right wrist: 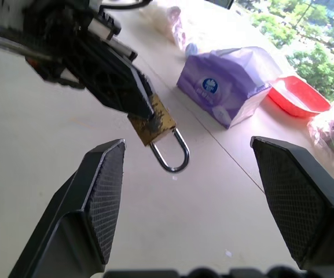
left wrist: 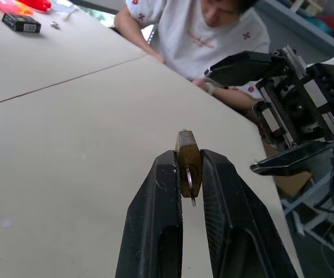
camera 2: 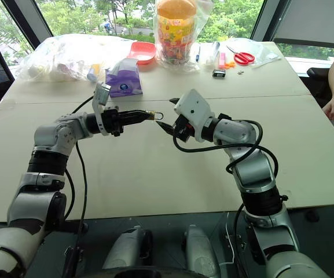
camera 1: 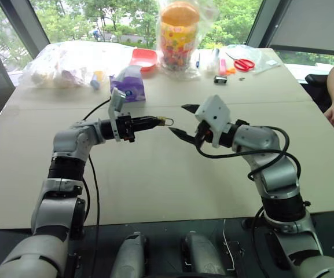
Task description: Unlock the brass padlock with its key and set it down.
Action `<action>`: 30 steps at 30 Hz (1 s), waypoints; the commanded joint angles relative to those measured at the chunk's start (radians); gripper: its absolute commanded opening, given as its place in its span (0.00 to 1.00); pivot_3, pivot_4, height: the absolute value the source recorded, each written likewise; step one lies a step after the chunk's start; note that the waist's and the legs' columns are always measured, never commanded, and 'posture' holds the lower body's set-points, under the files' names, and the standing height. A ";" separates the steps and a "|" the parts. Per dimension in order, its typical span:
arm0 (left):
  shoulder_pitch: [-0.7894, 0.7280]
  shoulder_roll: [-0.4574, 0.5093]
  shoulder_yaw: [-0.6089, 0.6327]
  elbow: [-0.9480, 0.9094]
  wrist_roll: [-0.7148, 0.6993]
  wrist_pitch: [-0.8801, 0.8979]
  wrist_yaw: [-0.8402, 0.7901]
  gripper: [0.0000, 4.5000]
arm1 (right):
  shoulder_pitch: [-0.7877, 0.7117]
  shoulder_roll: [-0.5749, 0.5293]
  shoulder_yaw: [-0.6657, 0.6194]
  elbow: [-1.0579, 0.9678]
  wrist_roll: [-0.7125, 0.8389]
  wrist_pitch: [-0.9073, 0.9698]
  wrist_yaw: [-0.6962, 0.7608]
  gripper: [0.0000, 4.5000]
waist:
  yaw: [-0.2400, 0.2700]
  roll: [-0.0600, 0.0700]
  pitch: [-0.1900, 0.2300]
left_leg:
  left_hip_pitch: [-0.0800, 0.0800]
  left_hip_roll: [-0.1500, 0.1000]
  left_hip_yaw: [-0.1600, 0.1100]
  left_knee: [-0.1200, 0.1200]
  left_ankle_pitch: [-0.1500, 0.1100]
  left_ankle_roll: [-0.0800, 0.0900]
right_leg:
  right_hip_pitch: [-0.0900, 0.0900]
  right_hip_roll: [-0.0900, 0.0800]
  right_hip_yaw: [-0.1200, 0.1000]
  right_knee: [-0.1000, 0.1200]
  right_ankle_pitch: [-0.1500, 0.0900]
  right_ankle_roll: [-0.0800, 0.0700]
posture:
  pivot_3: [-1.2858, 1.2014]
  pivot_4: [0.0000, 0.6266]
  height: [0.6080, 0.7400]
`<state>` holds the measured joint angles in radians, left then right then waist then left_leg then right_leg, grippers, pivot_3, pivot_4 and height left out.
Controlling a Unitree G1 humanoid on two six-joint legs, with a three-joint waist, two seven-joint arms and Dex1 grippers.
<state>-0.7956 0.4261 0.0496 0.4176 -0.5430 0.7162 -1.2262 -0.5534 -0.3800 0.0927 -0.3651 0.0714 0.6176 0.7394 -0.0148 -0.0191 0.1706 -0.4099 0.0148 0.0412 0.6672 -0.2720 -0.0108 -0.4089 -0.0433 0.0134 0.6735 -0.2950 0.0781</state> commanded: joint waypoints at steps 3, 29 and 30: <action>0.012 0.025 0.005 -0.088 -0.055 0.051 -0.044 0.00 | -0.015 -0.003 -0.018 -0.026 0.026 0.025 -0.064 0.79 | 0.000 0.000 0.000 | 0.000 0.000 0.000 0.000 0.000 0.000 | 0.000 0.000 0.000 0.000 0.000 0.000 | 0.52 0.24 1.00; 0.018 0.037 -0.013 -0.121 -0.051 0.026 -0.051 0.00 | 0.007 -0.076 0.035 -0.007 0.101 0.004 -0.017 0.79 | 0.001 0.000 0.000 | 0.000 0.000 0.000 0.000 0.000 0.000 | 0.000 0.000 0.000 -0.001 0.000 0.000 | 0.52 0.24 1.00; 0.018 0.035 -0.016 -0.117 -0.052 0.024 -0.050 0.00 | 0.012 -0.081 0.033 -0.010 0.104 0.006 -0.017 0.79 | 0.001 0.000 0.000 | 0.000 0.000 0.000 0.000 0.000 0.000 | 0.000 0.000 0.000 -0.001 0.000 0.000 | 0.52 0.24 1.00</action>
<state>-0.7644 0.4615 0.0220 0.3105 -0.5958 0.7657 -1.2781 -0.5452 -0.4547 0.1377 -0.3217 0.1506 0.6289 0.7116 -0.0135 -0.0191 0.1707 -0.4101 0.0146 0.0414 0.6671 -0.2721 -0.0107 -0.4088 -0.0431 0.0135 0.6727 -0.2950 0.0781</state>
